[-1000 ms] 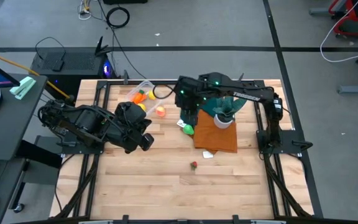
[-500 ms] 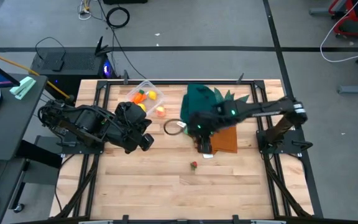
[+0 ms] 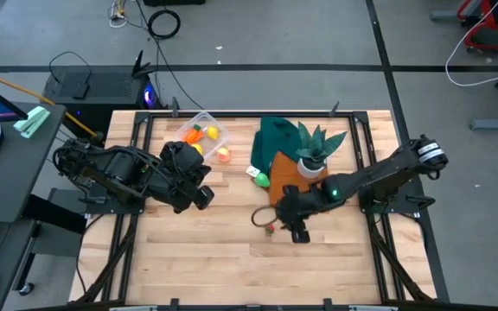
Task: Pick and placing Produce into tupperware
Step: Put the strawberry into the transparent container
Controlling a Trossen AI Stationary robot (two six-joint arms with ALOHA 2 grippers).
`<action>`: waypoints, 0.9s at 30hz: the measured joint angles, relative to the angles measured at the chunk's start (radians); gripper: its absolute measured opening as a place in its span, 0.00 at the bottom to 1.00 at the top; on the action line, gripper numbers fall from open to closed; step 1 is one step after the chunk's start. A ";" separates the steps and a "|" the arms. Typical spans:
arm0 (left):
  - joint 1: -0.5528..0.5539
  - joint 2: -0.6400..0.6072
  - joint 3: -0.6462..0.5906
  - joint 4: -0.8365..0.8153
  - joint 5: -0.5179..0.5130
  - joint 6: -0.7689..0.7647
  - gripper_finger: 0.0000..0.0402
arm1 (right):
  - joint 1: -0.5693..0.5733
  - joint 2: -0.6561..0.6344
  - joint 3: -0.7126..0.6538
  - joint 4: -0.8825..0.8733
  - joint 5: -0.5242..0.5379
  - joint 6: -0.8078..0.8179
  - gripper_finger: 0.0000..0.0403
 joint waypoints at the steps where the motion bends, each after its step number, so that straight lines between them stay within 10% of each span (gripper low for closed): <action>1: 0.000 0.000 0.000 0.001 0.000 -0.001 0.06 | 0.010 0.012 -0.018 0.015 0.000 -0.029 0.47; 27: 0.000 0.000 0.000 0.012 0.000 -0.008 0.06 | -0.021 0.269 -0.061 0.253 0.005 -0.173 0.72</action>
